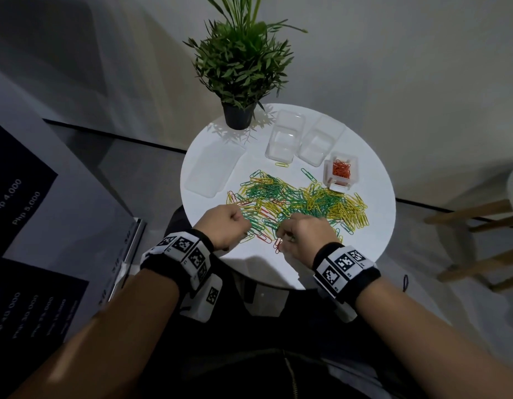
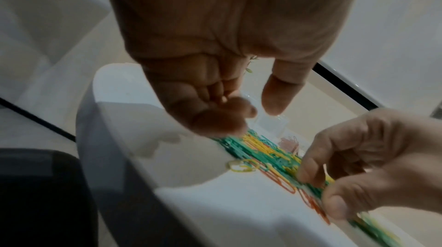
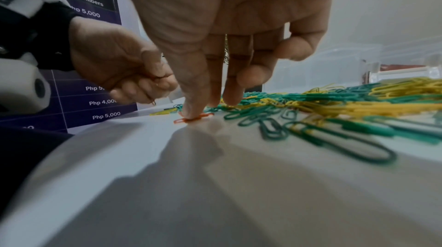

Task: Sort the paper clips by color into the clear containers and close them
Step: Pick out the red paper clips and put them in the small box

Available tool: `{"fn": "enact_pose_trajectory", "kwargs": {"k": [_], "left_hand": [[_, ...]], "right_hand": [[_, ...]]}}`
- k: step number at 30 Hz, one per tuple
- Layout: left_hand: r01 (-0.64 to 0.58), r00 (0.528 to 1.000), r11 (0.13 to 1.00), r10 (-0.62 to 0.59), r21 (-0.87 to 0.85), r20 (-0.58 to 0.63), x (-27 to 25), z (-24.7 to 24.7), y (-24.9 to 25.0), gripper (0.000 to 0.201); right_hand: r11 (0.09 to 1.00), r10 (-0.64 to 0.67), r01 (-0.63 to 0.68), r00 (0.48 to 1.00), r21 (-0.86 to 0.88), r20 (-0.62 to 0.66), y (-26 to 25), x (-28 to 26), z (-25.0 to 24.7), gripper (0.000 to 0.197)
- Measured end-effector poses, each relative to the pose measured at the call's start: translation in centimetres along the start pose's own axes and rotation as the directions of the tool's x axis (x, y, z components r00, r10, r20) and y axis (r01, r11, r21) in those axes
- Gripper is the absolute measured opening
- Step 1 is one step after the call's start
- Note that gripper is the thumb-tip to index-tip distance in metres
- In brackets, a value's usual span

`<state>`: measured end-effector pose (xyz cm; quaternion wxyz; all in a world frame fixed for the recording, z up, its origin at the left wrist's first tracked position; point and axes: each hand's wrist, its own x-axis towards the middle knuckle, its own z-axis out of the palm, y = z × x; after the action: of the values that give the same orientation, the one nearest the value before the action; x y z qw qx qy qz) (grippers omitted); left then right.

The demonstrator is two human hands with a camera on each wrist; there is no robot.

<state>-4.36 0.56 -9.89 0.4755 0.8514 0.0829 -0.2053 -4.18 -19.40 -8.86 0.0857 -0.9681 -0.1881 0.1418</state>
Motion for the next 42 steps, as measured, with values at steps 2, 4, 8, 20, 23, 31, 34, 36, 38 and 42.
{"fn": "enact_pose_trajectory", "kwargs": {"k": [2,4,8,20,23,31,34,36,38,42], "left_hand": [[-0.188,0.981,0.954,0.195,0.235,-0.008,0.1,0.2,0.5,0.011],[-0.324,0.945,0.846,0.307,0.425,0.11,0.3,0.8,1.1,0.016],[-0.406,0.913,0.633,0.321,0.66,0.253,1.0,1.9,2.2,0.027],[-0.494,0.869,0.576,0.357,0.651,0.344,2.2,1.9,3.7,0.015],[-0.343,0.936,0.874,0.287,0.345,0.203,2.8,0.9,3.2,0.012],[0.178,0.969,0.795,-0.04,-0.58,0.242,2.9,0.9,2.7,0.031],[0.118,0.978,0.812,0.006,-0.572,0.211,3.1,0.9,2.1,0.032],[0.101,0.978,0.814,0.025,-0.572,0.207,3.3,0.9,1.6,0.032],[0.087,0.976,0.822,0.043,-0.563,0.214,3.3,0.9,1.5,0.032],[0.008,0.977,0.861,0.101,-0.509,0.186,3.9,1.1,3.9,0.033]], "right_hand": [[0.999,-0.025,0.025,1.0,-0.022,-0.009,-0.2,0.1,0.2,0.018],[0.998,-0.055,0.054,0.999,-0.043,-0.002,-0.1,0.2,0.4,0.018],[0.992,-0.119,0.117,0.992,-0.045,-0.045,-0.6,0.0,0.6,0.015],[0.983,-0.177,0.178,0.984,-0.038,0.023,0.1,-0.1,0.5,0.013],[0.99,-0.135,0.135,0.991,-0.034,0.017,0.5,-0.1,0.6,0.014],[0.999,-0.028,0.029,0.998,-0.024,0.048,0.6,0.2,0.3,0.008],[0.999,-0.012,0.016,0.996,-0.046,0.088,0.0,0.4,0.2,0.009],[0.997,-0.004,0.012,0.994,-0.073,0.112,-0.4,0.5,0.1,0.007],[0.998,-0.004,0.012,0.993,-0.069,0.121,-0.6,0.4,0.1,0.006],[0.984,0.078,-0.081,0.997,0.157,0.024,0.5,0.0,-1.5,0.002]]}}
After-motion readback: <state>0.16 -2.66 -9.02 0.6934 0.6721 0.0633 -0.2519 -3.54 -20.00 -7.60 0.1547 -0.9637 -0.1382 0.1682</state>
